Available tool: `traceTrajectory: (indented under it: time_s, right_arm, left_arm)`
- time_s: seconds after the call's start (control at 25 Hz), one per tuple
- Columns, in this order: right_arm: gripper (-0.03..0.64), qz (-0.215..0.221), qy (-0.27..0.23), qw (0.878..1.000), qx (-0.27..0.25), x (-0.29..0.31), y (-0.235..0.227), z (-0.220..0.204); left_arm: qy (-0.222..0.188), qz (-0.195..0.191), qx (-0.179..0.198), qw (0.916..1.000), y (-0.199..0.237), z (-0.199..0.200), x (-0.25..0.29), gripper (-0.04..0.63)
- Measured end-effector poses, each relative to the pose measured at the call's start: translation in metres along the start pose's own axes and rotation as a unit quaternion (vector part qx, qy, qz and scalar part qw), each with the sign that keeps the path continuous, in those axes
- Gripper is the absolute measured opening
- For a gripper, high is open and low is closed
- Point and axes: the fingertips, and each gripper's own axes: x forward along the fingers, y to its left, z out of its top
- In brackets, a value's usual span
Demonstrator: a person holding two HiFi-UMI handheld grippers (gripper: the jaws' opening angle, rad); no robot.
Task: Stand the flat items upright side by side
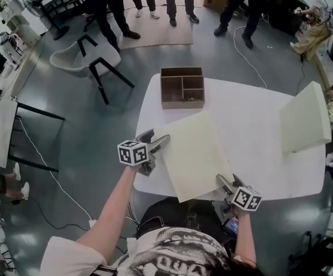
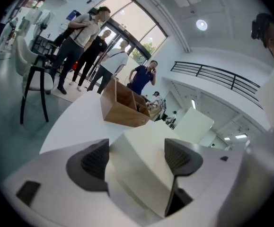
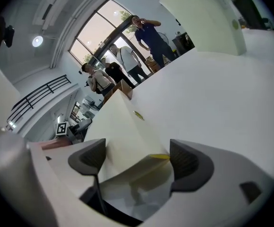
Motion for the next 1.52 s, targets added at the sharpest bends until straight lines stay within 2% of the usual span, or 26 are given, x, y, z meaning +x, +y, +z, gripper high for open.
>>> traceTrajectory:
  time_s: [0.08, 0.16, 0.2, 0.24, 0.32, 0.36, 0.44, 0.56, 0.68, 0.8, 0.96, 1.24, 1.52]
  right_arm:
    - [0.431, 0.012, 0.012, 1.0, 0.003, 0.004, -0.002, -0.002]
    - [0.433, 0.027, 0.014, 0.999, -0.019, 0.004, 0.001, 0.0]
    - [0.431, 0.038, 0.015, 0.998, -0.056, 0.004, 0.006, 0.003]
    - [0.397, 0.05, 0.022, 0.992, -0.11, 0.004, 0.014, 0.007]
    - [0.351, 0.074, 0.062, 0.972, -0.214, 0.008, 0.027, 0.014]
    - [0.351, 0.086, 0.086, 0.96, -0.251, 0.01, 0.031, 0.016]
    - [0.376, 0.106, 0.123, 0.941, -0.297, 0.012, 0.036, 0.019]
    - [0.399, 0.13, 0.141, 0.92, -0.34, 0.013, 0.04, 0.022]
    - [0.407, 0.151, 0.137, 0.908, -0.367, 0.01, 0.041, 0.025]
    - [0.408, 0.166, 0.127, 0.895, -0.394, 0.008, 0.042, 0.03]
    - [0.408, 0.165, 0.104, 0.871, -0.45, 0.01, 0.041, 0.049]
    - [0.408, 0.144, 0.064, 0.827, -0.539, 0.018, 0.032, 0.083]
    - [0.407, 0.102, 0.022, 0.806, -0.582, 0.025, 0.02, 0.101]
  left_arm:
    - [-0.035, -0.003, -0.004, 0.9994, -0.007, 0.016, -0.005, 0.333]
    - [-0.055, -0.012, 0.009, 0.9983, -0.019, 0.03, -0.008, 0.325]
    - [-0.062, -0.017, 0.021, 0.9977, -0.026, 0.036, -0.008, 0.325]
    - [-0.07, -0.022, 0.031, 0.9968, -0.033, 0.043, -0.009, 0.324]
    - [-0.092, -0.031, 0.045, 0.9943, -0.048, 0.059, -0.01, 0.324]
    - [-0.103, -0.035, 0.05, 0.9928, -0.055, 0.067, -0.01, 0.324]
    - [-0.121, -0.043, 0.063, 0.9897, -0.071, 0.079, -0.01, 0.324]
    - [-0.133, -0.047, 0.1, 0.985, -0.095, 0.092, -0.011, 0.325]
    - [-0.147, -0.042, 0.131, 0.9795, -0.117, 0.101, -0.015, 0.324]
    - [-0.158, -0.019, 0.167, 0.9729, -0.135, 0.106, -0.022, 0.325]
    - [-0.191, 0.007, 0.192, 0.9625, -0.163, 0.116, -0.04, 0.324]
    - [-0.233, 0.059, 0.265, 0.9338, -0.219, 0.116, -0.06, 0.324]
    - [-0.247, 0.077, 0.33, 0.9077, -0.269, 0.1, -0.07, 0.324]
